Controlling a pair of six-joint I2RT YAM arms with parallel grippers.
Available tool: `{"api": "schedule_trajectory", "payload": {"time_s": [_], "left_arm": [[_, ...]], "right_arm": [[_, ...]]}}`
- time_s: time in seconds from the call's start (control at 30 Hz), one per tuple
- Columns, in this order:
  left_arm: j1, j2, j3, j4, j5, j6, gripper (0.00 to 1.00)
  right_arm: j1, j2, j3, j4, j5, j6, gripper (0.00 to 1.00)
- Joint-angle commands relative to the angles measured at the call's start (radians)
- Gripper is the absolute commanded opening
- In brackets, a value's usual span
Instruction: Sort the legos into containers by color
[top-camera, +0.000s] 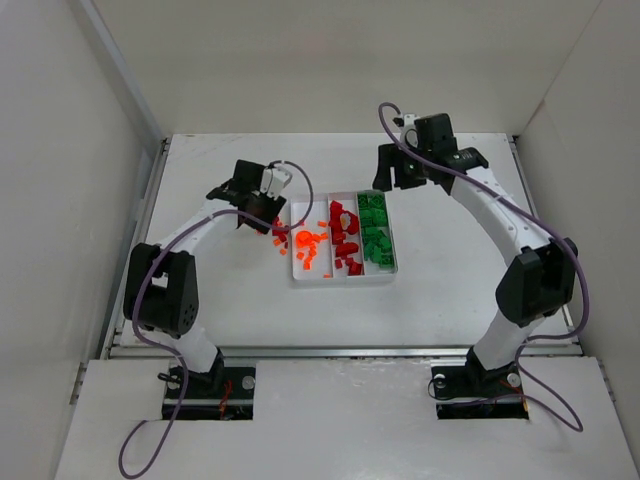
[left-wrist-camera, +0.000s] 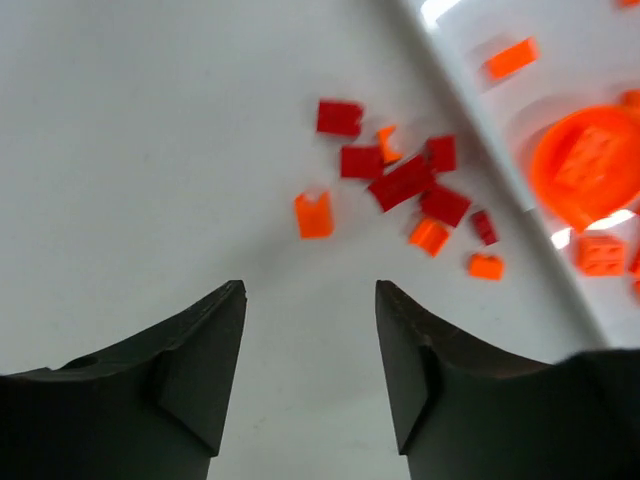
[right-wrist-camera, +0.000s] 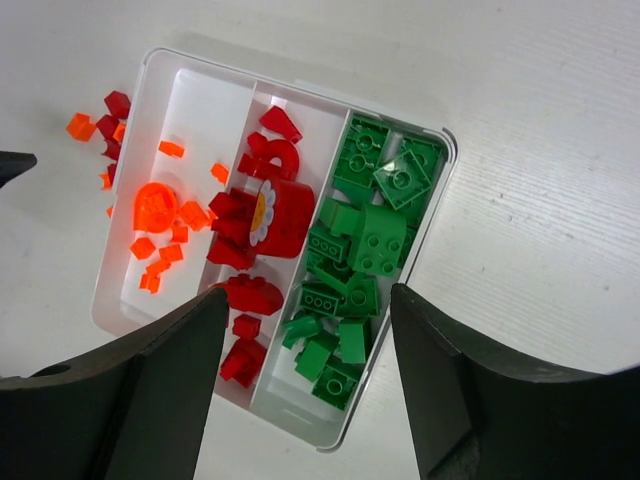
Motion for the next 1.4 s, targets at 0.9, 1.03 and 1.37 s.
{"api": "schedule_trajectory", "payload": {"time_s": [0.9, 1.03, 1.37], "left_arm": [[0.146, 0.332, 0.108, 0.031, 0.054, -0.060, 0.11], [0.146, 0.309, 0.108, -0.004, 0.045, -0.060, 0.00], [-0.081, 0.182, 0.240, 0.040, 0.077, -0.058, 0.00]], "right_arm": [[0.002, 0.182, 0.273, -0.039, 0.011, -0.037, 0.72], [0.002, 0.191, 0.291, -0.039, 0.011, -0.046, 0.72], [0.002, 0.210, 0.310, -0.048, 0.002, -0.046, 0.72]]}}
